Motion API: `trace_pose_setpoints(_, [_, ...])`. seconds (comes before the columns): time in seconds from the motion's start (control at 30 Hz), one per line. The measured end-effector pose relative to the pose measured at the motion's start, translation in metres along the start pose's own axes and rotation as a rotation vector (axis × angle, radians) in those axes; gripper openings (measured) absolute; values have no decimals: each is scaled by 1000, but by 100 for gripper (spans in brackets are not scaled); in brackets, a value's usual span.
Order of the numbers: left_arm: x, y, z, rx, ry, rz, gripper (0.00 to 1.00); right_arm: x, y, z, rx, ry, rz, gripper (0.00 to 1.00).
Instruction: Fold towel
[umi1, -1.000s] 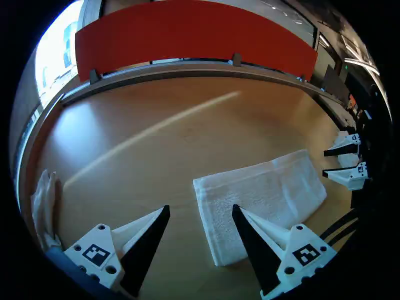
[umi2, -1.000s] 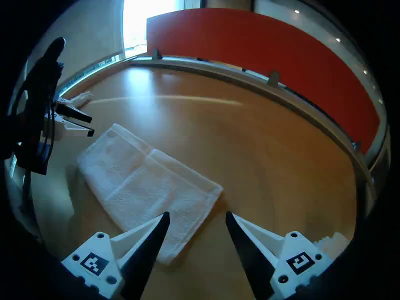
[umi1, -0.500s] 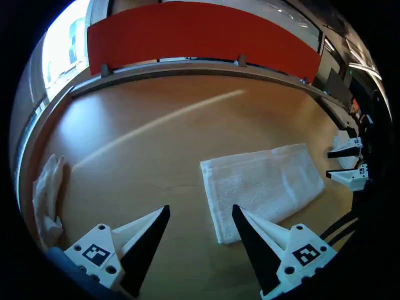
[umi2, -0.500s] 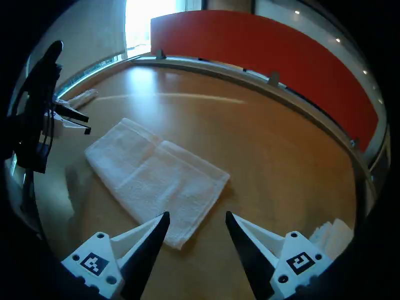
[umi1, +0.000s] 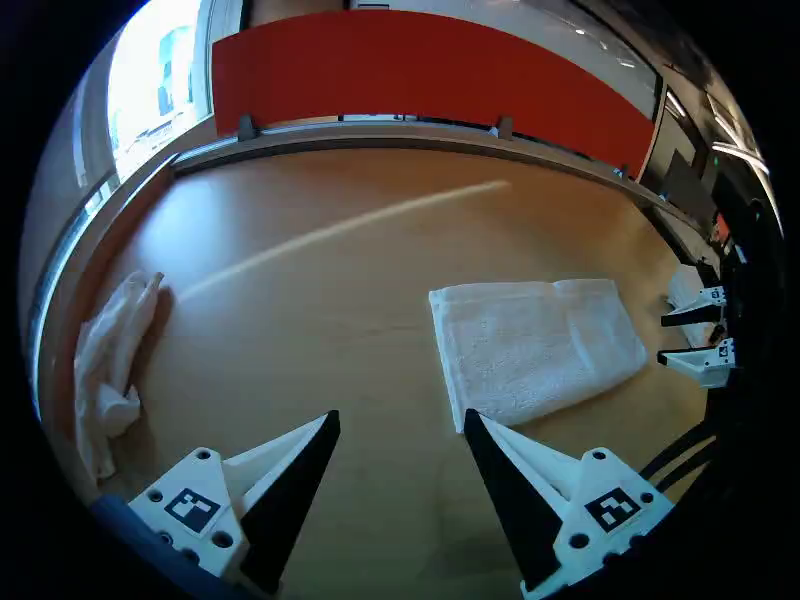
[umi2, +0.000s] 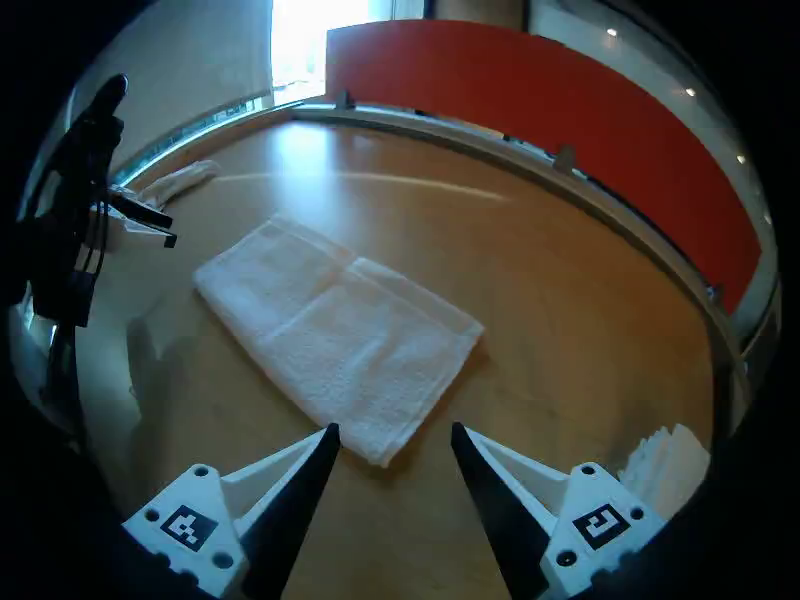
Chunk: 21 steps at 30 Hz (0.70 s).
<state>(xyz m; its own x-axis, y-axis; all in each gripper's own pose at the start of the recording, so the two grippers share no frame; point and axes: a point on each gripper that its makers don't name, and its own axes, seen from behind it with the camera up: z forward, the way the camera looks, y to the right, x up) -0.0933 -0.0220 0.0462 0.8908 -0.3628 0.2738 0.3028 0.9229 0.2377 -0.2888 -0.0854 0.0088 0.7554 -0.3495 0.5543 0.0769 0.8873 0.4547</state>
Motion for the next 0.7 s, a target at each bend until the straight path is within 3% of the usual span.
trace_pose_setpoints(0.4, [-22,-24,-34,61,10,-23,92,-9,-4,1,62,-52,-106,85])
trace_pose_setpoints(0.6, [-34,-36,-50,88,9,-42,92,-14,-2,5,83,-78,-112,76])
trace_pose_setpoints(0.7, [-43,-41,-56,98,4,-54,92,-19,-1,7,91,-94,-121,67])
